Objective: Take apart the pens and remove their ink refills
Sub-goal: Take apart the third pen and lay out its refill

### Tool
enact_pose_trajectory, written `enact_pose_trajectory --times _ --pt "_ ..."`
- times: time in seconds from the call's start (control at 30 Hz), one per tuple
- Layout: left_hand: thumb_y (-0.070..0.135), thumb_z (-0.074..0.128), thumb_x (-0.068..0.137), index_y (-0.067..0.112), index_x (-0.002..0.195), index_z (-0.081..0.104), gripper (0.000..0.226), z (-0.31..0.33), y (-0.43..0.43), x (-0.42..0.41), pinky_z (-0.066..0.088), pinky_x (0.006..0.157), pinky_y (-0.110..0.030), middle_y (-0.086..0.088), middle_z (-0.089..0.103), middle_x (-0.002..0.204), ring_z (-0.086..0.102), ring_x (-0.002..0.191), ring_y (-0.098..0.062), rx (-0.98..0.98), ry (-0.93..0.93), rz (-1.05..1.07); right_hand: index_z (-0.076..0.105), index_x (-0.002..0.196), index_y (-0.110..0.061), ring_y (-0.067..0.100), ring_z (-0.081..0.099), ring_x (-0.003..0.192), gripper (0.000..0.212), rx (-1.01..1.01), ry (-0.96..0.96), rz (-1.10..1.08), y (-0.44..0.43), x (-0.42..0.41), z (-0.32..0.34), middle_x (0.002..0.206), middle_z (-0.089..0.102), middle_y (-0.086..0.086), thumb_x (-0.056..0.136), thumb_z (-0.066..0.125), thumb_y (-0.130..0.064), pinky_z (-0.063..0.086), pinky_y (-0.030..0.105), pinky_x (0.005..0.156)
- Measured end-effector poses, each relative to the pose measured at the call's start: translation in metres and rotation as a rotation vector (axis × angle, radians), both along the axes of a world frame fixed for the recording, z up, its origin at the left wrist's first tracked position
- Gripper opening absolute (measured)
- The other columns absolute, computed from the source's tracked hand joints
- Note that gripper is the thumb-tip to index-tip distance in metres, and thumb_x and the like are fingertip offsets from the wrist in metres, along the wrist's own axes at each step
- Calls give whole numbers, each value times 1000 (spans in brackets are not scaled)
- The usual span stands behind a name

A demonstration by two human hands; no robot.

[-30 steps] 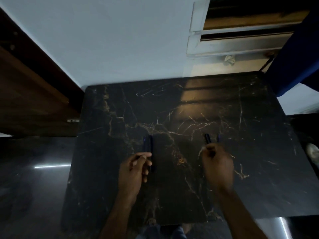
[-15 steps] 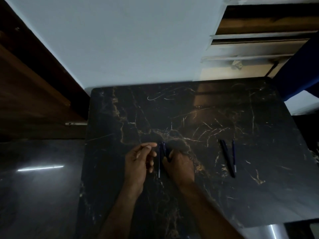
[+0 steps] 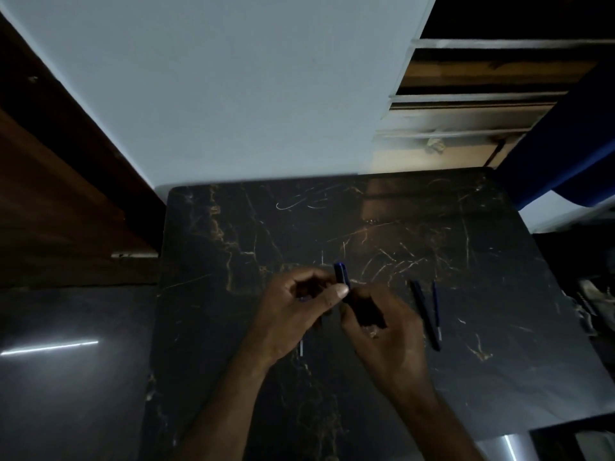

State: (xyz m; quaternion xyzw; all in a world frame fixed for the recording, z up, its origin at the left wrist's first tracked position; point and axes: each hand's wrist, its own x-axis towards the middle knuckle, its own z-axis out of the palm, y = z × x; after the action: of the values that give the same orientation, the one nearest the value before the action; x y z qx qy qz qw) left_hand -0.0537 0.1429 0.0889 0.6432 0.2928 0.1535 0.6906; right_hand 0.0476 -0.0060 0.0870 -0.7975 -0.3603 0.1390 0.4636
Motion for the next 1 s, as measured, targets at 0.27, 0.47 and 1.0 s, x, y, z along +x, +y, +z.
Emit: enact_pose_trajectory --times 0.27,0.47,1.0 --pt "38 76 93 27 105 80 16 65 -19 8 63 72 -36 2 82 97 78 90 -21 186 -169 -103 73 99 -32 14 61 70 15 195 243 14 -23 -6 77 84 66 -6 104 60 -37 49 35 60" --pt "27 74 100 21 99 79 8 114 -44 18 53 60 -14 12 77 84 70 68 -2 312 -450 -60 72 102 -34 -1 53 62 19 240 13 61 -44 -1 122 73 57 -12 111 57 -40 38 10 58" --pt "21 84 93 26 98 82 8 29 -26 16 57 54 -24 3 80 80 71 61 -7 31 -429 397 69 96 -10 -3 45 58 53 211 192 139 -77 14 123 64 46 -12 108 50 -58 35 14 53"
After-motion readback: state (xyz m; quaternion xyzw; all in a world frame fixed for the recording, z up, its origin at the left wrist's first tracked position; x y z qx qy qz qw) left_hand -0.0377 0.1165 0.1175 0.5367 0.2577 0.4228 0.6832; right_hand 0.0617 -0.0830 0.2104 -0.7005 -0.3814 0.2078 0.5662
